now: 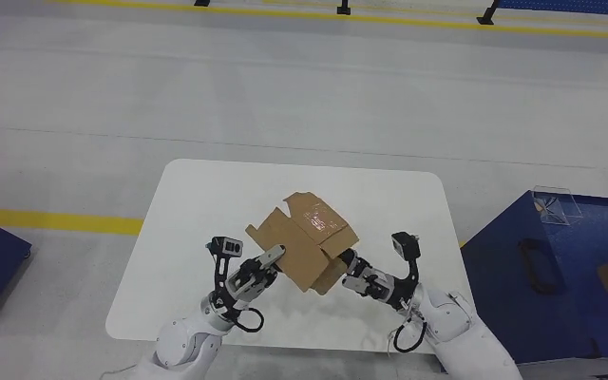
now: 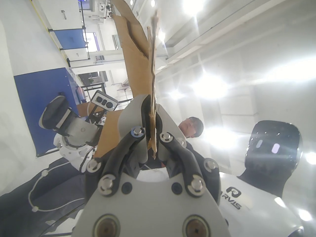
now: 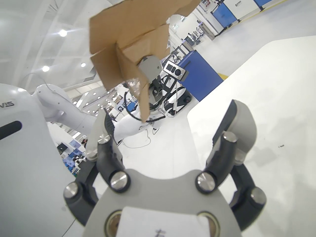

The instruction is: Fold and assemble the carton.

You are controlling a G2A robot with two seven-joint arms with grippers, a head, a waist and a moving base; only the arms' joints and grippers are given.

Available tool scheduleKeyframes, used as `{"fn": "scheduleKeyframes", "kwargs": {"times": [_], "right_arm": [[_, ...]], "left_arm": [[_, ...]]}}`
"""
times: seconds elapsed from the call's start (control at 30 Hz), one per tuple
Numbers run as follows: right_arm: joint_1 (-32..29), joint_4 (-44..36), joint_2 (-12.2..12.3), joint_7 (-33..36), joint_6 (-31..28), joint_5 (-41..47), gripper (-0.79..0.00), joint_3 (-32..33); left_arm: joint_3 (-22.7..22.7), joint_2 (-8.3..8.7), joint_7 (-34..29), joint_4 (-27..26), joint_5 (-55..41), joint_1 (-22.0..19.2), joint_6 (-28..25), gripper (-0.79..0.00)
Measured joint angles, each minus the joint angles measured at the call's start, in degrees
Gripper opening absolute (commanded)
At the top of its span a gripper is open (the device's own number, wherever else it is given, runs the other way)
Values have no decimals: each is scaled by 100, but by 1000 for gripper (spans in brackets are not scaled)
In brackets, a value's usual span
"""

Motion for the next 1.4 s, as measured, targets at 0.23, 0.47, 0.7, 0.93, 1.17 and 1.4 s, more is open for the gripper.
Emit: {"fn": "scheduleKeyframes", "kwargs": {"times": [0.23,0.47,0.7,0.93,1.17,1.4], "right_arm": [[202,50,-100,67,62,516,-437,-431],[292,-32,-81,580,36,1214,-785,-543],[186,-303,-20,763,89,1377,-785,-355],[-4,-629,113,1012,401,1578,-785,119],[-301,-1278,285,1167,1505,-5,-785,846],[-662,-1943,383,1518,1878,-1998,-785,969]], "left_arm": [[75,-26,-117,44,31,-48,-31,-785],[36,-28,-202,19,10,-25,22,-785],[-105,-30,-120,-9,-118,26,-21,0],[-393,-23,93,261,-206,-40,-52,0],[-1118,35,815,531,71,-207,31,0],[-1007,17,697,779,123,-467,720,0]]}}
